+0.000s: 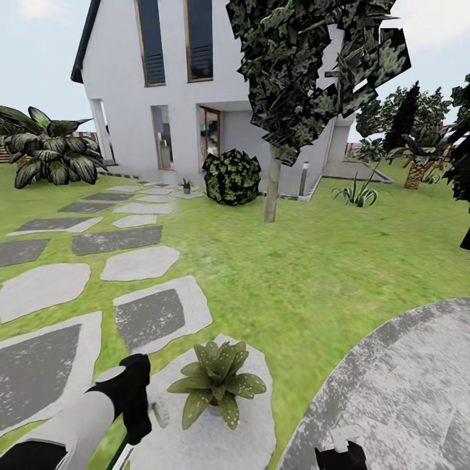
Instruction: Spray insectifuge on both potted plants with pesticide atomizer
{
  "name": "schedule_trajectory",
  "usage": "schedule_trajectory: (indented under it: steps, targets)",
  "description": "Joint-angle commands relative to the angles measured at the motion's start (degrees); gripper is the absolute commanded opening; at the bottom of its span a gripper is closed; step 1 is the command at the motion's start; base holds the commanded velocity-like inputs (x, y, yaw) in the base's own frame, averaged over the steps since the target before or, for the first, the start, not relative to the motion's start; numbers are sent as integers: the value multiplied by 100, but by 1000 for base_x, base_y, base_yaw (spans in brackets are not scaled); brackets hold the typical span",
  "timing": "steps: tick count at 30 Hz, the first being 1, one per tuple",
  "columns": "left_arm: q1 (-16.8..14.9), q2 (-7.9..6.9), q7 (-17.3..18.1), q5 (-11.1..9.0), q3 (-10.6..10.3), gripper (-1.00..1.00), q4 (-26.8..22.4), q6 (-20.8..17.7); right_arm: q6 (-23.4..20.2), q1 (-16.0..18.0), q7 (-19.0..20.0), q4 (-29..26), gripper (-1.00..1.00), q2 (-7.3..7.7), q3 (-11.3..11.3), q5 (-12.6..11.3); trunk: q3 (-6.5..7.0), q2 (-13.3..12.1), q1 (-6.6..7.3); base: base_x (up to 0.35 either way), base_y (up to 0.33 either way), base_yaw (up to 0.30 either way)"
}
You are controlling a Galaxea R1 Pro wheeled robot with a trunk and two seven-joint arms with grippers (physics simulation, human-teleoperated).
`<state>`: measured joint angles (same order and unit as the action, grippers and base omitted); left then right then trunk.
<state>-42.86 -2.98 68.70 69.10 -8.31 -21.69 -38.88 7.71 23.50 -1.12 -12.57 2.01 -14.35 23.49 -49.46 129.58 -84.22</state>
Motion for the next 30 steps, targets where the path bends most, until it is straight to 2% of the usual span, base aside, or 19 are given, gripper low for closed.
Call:
schedule_trajectory:
  steps: [1, 3, 5, 6, 7, 8, 9, 10, 17, 21, 26, 30]
  targets:
    - [1, -13, 39, 15, -14, -100, -9, -50, 27, 5, -11, 8, 100, -1, -39, 59, -6, 2, 1, 0, 0, 0]
    - [25, -47, -87, 16, -13, -100, -5, -44, 28, 5, -11, 8, 100, 1, -35, 65, -6, 2, 1, 0, 0, 0]
    - [155, -54, -641, -9, -6, -100, -10, -41, 28, 5, -11, 8, 100, 1, -33, 67, -6, 2, 1, 0, 0, 0]
    - [171, -49, -725, -39, -5, -100, -10, -41, 28, 5, -11, 8, 100, 1, -33, 67, -6, 2, 1, 0, 0, 0]
    - [194, -21, -870, -392, -8, -100, -12, -36, 28, 5, -11, 8, 100, 1, -34, 68, -6, 2, 1, 0, 0, 0]
    - [197, -10, -901, -569, -11, -100, -17, -34, 28, 5, -11, 8, 100, 1, -35, 68, -6, 2, 1, 0, 0, 0]
    - [198, 7, -929, -692, -6, -100, -19, -36, 23, 5, -11, 8, 100, 1, -40, 63, -6, 2, 1, 0, 0, 0]
    - [204, 16, -934, -718, 0, -100, -14, -37, 23, 5, -11, 8, 100, 1, -41, 61, -6, 2, 1, 0, 0, -5]
    - [207, 9, -938, -724, 5, -100, -11, -38, 20, 5, -11, 8, 100, -1, -42, 59, -6, 2, 1, -12, 8, -229]
    - [219, 8, -938, -722, 5, -100, -10, -40, 20, 5, -11, 8, 100, 1, -42, 59, -6, 2, 1, -230, 105, -273]
    - [225, 8, -941, -722, 5, -100, -11, -41, 20, 5, -11, 8, 100, -2, -42, 59, -6, 2, 1, -241, 199, -269]
    - [225, 7, -943, -726, 5, -100, -3, -41, 20, 5, -11, 8, 100, -2, -42, 59, -6, 2, 1, -40, 292, -70]
